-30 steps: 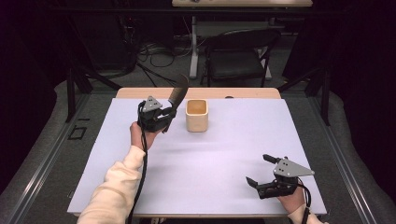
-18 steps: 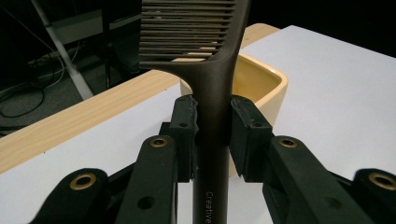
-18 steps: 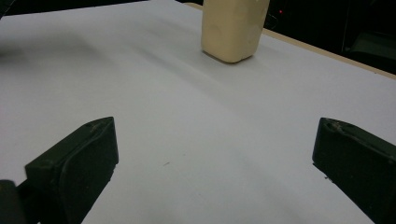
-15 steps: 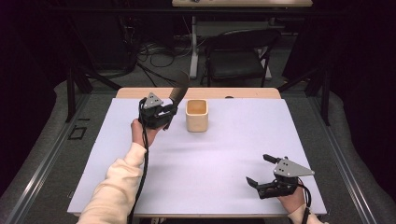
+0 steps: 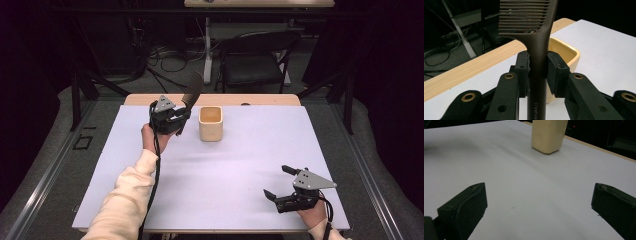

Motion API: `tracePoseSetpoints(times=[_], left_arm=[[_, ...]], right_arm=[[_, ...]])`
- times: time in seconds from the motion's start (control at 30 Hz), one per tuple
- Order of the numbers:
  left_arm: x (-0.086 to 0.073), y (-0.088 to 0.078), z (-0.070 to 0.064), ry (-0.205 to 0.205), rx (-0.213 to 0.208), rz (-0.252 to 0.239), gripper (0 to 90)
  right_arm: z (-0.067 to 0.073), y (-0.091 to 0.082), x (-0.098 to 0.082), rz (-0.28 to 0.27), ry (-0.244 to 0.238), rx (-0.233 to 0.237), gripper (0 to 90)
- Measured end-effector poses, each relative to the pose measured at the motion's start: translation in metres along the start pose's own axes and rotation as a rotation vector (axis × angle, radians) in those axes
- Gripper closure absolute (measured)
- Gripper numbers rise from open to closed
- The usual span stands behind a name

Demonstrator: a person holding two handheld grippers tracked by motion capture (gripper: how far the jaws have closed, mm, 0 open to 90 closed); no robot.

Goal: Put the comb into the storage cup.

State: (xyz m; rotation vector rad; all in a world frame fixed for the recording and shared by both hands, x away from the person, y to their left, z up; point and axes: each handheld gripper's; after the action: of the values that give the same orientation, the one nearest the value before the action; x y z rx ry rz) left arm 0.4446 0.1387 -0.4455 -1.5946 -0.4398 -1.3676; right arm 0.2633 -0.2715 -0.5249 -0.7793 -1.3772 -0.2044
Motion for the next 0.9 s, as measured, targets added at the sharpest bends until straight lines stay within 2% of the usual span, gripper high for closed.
tracePoseSetpoints(times=[0.9], left_arm=[[0.012,0.009,-0.003,-0.004,0.000,-0.026,72.4]], right_arm=[[0.000,0.000,0.000,0.001,0.000,0.005,0.0]])
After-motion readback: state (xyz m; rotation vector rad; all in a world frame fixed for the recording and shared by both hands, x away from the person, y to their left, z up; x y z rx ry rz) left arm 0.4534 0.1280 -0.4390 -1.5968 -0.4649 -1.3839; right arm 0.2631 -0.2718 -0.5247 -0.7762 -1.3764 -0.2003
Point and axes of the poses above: each handheld gripper's, and its own axes: y roughly forward along the jaws, x roughly out of its top, z roughly to its left, and after that the axes turned 8 degrees about x, right-handed
